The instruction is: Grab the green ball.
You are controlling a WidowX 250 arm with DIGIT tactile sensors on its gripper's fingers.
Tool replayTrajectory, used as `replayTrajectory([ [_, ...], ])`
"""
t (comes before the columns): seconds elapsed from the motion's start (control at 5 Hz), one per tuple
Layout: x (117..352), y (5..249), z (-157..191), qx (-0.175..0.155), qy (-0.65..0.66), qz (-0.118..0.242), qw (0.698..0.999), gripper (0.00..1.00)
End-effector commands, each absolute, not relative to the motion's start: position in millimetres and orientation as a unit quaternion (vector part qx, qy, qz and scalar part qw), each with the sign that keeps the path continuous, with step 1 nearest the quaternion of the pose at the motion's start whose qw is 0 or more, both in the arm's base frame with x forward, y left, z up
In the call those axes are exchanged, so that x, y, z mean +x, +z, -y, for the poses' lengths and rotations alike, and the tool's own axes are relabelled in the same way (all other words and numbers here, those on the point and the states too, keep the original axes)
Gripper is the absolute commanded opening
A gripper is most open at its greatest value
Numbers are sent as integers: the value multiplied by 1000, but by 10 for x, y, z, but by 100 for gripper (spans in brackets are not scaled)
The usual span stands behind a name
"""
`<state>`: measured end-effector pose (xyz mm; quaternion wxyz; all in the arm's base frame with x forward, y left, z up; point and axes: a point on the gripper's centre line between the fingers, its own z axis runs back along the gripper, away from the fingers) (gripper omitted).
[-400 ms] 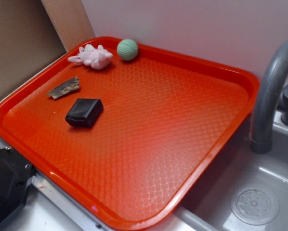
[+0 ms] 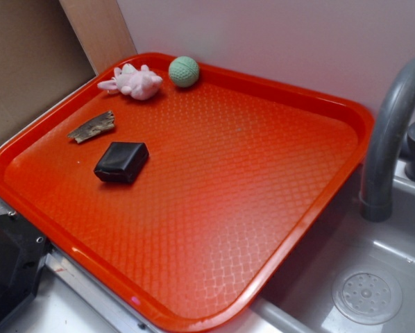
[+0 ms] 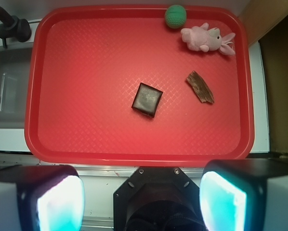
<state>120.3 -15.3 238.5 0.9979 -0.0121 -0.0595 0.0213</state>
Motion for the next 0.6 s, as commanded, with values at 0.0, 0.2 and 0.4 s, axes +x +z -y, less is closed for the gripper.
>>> replayTrajectory([
  [0.0, 2204, 1453, -217, 65, 14, 106, 992, 100],
  [0.2, 2704, 1077, -289, 79, -18, 96, 992, 100],
  [0.4, 2965, 919, -566, 50, -38, 101, 993, 100],
])
